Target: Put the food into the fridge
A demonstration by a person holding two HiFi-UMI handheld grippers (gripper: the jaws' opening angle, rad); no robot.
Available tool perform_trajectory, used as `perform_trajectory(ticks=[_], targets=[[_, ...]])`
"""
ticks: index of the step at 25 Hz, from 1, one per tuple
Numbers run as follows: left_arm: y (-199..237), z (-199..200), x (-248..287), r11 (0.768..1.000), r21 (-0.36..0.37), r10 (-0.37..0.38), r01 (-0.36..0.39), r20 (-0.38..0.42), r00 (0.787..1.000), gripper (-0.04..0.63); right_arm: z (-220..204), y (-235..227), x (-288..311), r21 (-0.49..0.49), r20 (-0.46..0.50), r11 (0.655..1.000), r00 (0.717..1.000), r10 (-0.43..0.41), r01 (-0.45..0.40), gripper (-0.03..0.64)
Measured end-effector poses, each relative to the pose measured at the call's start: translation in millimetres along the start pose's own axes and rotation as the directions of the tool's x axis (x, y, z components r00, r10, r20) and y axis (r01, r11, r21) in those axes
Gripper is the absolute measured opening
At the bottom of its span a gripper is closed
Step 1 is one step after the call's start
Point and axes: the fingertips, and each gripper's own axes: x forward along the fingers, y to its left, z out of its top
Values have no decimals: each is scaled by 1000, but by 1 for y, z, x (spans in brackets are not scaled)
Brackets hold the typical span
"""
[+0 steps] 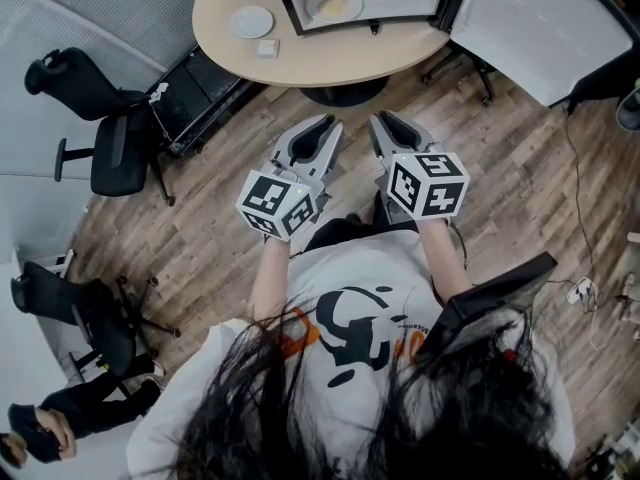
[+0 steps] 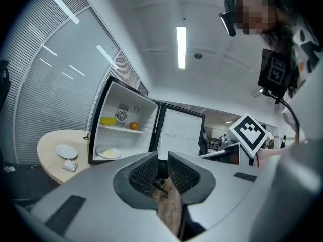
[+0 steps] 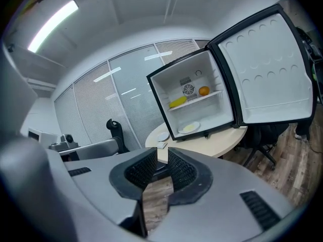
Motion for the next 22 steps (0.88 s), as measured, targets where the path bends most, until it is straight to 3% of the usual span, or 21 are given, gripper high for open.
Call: perform_trajectory(ticks=[8,22], targets=[[10,2,-3,1000,-6,30,-29,11,1000,54,-1,5,8,-7,-19,1000,1000,22,-22,67],[8,4,8,1000,12,12,-12,-1,1000,54,4,-4,11,6,-13,1000,1000,18,-18,67]])
